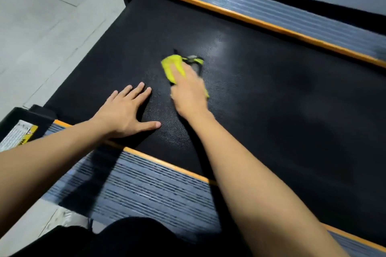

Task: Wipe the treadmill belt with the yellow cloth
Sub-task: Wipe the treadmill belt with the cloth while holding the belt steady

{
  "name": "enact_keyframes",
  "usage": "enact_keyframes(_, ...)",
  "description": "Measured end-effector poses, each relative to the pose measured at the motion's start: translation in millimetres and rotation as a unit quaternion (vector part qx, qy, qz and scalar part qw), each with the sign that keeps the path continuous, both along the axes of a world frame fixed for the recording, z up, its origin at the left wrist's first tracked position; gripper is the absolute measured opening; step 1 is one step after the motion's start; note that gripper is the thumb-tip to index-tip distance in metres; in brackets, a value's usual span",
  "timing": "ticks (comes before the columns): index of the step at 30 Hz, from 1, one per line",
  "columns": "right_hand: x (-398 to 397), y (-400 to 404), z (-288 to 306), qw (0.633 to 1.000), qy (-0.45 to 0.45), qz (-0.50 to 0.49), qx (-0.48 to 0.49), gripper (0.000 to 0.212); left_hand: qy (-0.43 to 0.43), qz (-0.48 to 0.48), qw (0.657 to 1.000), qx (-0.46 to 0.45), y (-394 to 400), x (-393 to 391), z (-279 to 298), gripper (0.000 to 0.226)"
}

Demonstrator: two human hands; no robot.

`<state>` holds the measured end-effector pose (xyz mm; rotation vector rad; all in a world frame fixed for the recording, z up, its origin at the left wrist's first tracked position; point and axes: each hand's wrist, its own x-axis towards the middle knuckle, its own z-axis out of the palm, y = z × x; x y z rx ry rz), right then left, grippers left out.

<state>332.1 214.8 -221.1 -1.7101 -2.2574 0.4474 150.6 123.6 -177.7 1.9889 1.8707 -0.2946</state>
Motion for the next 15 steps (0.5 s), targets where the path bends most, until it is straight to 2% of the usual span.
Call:
enact_keyframes(5,179.5,-61.7,-6.3,0.978,-0.008,-0.201,0.045,0.069,0.010,-0.001,1.000,0.023,-4.9,3.0,5.5,0.130)
enact_keyframes(7,219.6,-78.1,-5.4,0.964,-0.013,-0.265,0.038,0.064,0.006,0.001,1.000,0.031,-6.8,6.2,6.3,0.128)
enact_keyframes(9,213.5,-79.8,-4.3,0.946,-0.019,-0.322,0.022,0.061,0.001,0.003,1.000,0.028,-7.7,7.0,9.4,0.124)
enact_keyframes(11,175.2,-70.4,-3.4,0.938,-0.021,-0.344,0.013,0.062,-0.009,0.000,1.000,0.014,-6.7,5.6,13.8,0.122)
enact_keyframes(13,117.5,-59.8,0.6,0.957,-0.018,-0.289,0.002,0.063,-0.024,0.000,1.000,0.005,-5.6,1.2,17.9,0.117)
enact_keyframes(15,47.7,-56.2,4.5,0.983,-0.009,-0.184,-0.004,0.066,-0.043,0.008,0.999,-0.001,-5.9,-4.1,21.6,0.116)
